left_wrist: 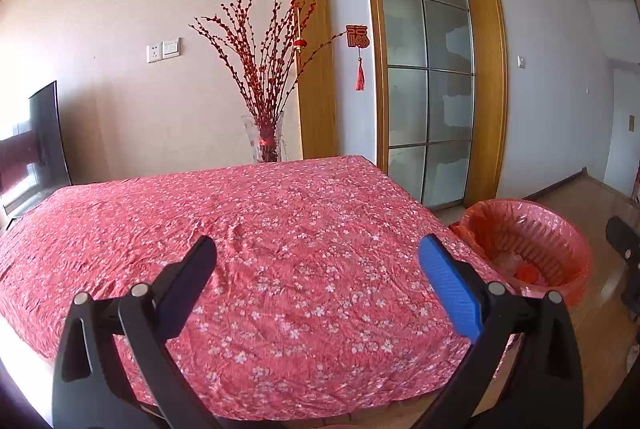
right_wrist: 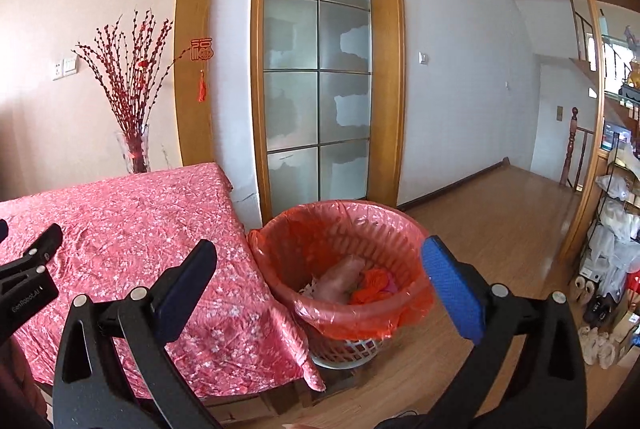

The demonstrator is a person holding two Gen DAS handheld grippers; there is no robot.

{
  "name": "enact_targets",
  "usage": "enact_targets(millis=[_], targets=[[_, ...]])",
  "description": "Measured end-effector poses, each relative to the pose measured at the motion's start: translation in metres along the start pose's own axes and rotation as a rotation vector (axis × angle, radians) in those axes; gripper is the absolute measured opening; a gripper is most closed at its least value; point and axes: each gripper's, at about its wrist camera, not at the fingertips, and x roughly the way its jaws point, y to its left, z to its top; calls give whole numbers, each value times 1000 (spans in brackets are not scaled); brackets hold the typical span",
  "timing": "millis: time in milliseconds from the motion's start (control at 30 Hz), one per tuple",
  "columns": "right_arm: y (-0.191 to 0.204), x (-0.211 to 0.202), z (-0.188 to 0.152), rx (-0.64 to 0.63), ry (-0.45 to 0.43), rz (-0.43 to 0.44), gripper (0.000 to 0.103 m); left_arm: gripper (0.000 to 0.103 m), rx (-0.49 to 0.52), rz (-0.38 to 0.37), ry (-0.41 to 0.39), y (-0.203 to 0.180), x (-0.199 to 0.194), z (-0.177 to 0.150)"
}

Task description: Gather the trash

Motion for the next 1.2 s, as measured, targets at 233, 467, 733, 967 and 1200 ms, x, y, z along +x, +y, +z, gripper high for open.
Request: enact_targets(millis=[233, 467, 733, 967, 1200], targets=[[-3, -6, -4, 2, 26, -9, 101, 99, -16, -16, 18, 2, -9, -2], [-3, -12, -5, -14, 28, -20, 101, 99, -19, -28, 24, 0, -13, -1], [-3, -9, -13, -21, 68, -32, 101, 99, -26, -34, 47, -1, -13, -4], [-5, -8, -23, -22, 107, -25, 101, 99, -33, -40, 66, -1, -12, -9], [-7, -17, -25, -18, 101, -21, 101, 99, -25, -49, 64, -4, -20, -14]])
